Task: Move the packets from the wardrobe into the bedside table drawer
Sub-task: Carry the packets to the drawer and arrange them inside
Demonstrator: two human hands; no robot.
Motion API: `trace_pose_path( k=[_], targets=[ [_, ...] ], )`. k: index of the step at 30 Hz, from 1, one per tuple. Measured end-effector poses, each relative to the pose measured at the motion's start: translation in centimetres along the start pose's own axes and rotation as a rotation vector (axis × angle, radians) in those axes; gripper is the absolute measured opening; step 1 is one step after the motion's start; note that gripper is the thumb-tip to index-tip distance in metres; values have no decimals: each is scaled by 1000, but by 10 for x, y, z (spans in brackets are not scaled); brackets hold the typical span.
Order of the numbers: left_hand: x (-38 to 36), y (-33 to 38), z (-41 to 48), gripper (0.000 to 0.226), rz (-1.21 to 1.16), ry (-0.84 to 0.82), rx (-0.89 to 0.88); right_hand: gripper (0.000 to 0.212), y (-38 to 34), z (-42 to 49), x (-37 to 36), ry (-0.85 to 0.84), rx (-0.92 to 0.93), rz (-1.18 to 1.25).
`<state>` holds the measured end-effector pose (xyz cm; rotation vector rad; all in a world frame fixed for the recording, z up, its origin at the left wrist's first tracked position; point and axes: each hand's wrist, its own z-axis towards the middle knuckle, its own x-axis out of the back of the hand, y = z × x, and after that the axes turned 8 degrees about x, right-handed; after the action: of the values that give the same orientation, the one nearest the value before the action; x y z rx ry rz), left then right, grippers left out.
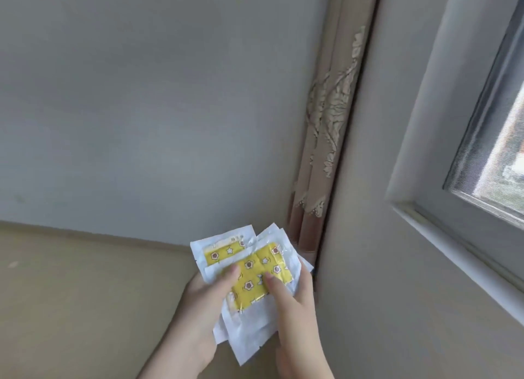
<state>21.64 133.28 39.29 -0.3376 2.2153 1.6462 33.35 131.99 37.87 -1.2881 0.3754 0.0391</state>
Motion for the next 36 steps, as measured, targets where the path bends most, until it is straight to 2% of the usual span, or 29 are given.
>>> trace_pose_path(
  k=[4, 10, 16, 23, 30, 36],
  targets=[
    [32, 45, 88, 24, -4, 66, -37, 54, 28, 91, -52, -75, -27, 44],
    [44, 74, 208, 19, -3, 173, -55, 47, 81, 212, -80, -113, -118, 80],
    [42, 109, 342, 19, -81, 358, -178, 35, 123, 360, -106, -325, -165, 127],
    [42, 154, 463, 24, -149, 394, -233, 33, 154, 497, -137, -450, -209, 176],
    [106, 201, 571, 27, -190, 452, -290, 35, 226, 600, -218, -507, -262, 172],
    [211, 276, 660, 34, -242, 524, -356, 34, 280, 680, -349, -590, -334, 178]
  ],
)
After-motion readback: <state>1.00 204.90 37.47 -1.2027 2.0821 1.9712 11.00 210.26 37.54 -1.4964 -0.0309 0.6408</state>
